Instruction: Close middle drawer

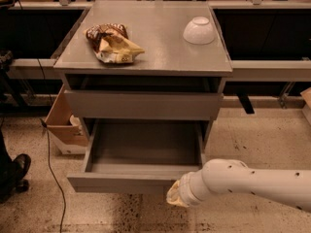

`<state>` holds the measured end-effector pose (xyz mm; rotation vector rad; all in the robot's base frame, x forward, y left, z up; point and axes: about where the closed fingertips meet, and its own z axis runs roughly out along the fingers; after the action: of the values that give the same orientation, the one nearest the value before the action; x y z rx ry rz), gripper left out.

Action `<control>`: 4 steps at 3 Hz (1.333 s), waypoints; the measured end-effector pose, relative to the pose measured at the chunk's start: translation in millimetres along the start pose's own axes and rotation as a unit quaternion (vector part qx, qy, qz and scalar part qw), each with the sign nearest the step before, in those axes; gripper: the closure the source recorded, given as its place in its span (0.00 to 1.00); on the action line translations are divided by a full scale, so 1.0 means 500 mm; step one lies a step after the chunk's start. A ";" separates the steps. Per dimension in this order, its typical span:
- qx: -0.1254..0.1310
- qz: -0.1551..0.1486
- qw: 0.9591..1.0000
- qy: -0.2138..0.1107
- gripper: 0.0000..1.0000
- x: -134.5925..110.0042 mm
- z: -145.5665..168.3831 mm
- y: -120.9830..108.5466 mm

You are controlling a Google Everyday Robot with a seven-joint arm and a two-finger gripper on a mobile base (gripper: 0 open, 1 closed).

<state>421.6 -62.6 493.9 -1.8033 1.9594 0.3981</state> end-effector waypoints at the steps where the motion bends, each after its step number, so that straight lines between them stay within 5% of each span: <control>1: 0.017 0.010 1.000 -0.009 1.00 0.047 0.038 -0.034; 3: 0.080 0.016 0.996 -0.025 1.00 0.114 0.099 -0.118; 4: 0.108 0.005 0.994 -0.029 1.00 0.106 0.098 -0.157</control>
Offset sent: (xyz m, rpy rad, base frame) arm 0.0614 -0.0376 -0.0761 0.0395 -0.0906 -0.1048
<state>502.9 -92.4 431.7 -1.6280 1.8927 0.2289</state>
